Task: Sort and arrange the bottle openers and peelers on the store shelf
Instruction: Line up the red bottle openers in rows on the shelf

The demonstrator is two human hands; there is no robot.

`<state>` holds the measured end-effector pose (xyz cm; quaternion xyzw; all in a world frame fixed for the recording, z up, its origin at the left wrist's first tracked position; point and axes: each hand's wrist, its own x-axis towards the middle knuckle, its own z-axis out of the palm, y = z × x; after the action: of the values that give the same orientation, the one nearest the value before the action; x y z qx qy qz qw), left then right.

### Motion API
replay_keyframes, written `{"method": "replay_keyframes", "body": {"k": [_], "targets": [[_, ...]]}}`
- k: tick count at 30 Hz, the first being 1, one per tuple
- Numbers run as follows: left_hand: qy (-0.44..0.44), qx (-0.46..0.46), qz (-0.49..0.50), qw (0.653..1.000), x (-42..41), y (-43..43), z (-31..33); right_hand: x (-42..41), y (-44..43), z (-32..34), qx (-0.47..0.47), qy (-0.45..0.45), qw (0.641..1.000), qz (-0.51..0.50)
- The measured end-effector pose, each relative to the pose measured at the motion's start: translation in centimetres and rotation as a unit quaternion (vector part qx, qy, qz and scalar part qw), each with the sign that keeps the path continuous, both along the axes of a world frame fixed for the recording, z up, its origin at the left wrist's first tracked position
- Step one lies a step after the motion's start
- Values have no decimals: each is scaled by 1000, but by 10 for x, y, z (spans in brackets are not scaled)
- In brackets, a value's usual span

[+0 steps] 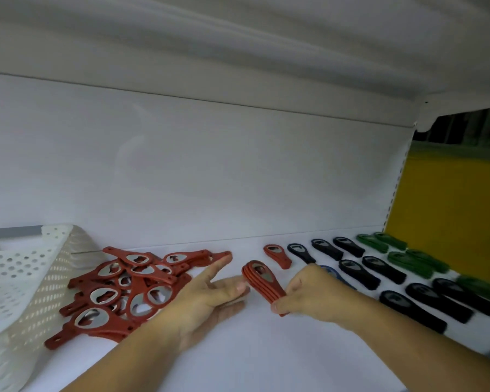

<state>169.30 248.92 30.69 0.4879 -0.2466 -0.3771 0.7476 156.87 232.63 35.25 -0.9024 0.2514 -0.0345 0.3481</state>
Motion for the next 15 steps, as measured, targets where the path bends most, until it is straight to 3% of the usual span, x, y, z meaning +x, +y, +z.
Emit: {"method": "replay_keyframes", "body": {"k": [8,15], "targets": [[-37,78,-27,996,-7,2,5,-15,-48,-1,-191,97,972,-99],[-70,86,-29,993,-7,2,3,5,-58,-2,-204,109,970,-77]]}}
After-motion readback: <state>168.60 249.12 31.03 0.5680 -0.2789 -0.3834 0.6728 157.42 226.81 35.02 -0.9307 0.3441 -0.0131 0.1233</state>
